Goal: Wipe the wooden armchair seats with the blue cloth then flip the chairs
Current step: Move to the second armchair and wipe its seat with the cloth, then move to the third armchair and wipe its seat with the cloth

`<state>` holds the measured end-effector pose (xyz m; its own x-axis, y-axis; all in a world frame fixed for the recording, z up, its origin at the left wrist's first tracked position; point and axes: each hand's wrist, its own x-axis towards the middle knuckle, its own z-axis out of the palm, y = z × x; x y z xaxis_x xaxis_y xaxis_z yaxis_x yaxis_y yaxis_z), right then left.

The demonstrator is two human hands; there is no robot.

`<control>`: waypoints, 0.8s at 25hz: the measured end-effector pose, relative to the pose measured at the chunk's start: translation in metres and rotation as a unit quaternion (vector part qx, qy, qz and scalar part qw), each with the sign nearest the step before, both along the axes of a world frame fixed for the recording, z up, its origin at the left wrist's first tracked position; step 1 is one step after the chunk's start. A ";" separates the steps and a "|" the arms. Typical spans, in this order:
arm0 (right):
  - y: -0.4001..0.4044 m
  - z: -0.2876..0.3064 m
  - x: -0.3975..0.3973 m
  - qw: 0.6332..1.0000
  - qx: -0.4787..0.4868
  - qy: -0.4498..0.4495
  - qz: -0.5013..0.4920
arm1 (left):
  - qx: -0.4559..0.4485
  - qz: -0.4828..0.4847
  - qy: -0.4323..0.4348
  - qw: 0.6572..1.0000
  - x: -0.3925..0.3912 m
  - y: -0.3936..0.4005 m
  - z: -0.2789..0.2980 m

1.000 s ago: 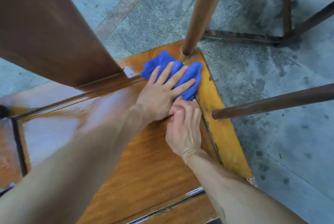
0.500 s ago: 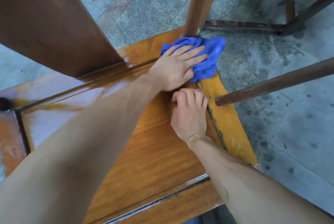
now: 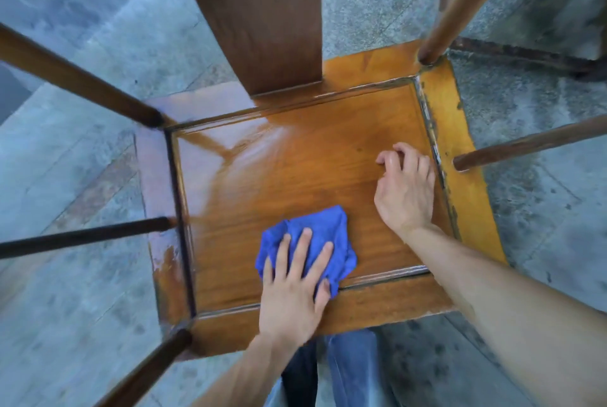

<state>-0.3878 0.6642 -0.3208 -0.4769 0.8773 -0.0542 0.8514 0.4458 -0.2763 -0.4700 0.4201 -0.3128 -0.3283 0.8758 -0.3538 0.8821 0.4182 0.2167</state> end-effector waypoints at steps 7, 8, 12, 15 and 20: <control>-0.080 0.048 -0.005 0.960 -0.243 -0.039 0.134 | 0.037 0.120 -0.101 0.987 -0.032 0.003 0.036; -0.087 0.050 -0.008 0.946 -0.280 -0.060 0.152 | -0.003 0.154 -0.100 0.983 -0.043 0.006 0.040; -0.096 0.050 -0.008 0.932 -0.342 -0.089 0.077 | -0.131 0.142 -0.052 0.980 -0.067 0.007 0.056; -0.095 0.063 -0.002 0.932 -0.350 -0.069 0.067 | -0.087 0.196 -0.160 0.963 -0.070 0.002 0.065; -0.089 0.138 0.018 0.928 -0.369 0.026 0.038 | 0.066 0.311 -0.347 0.882 -0.063 -0.005 0.132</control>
<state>-0.3694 0.5748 -0.1831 -0.5548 0.5741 -0.6022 0.8020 0.1762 -0.5708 -0.5329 0.4149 -0.1807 -0.5041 0.6507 -0.5679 0.1255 0.7057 0.6973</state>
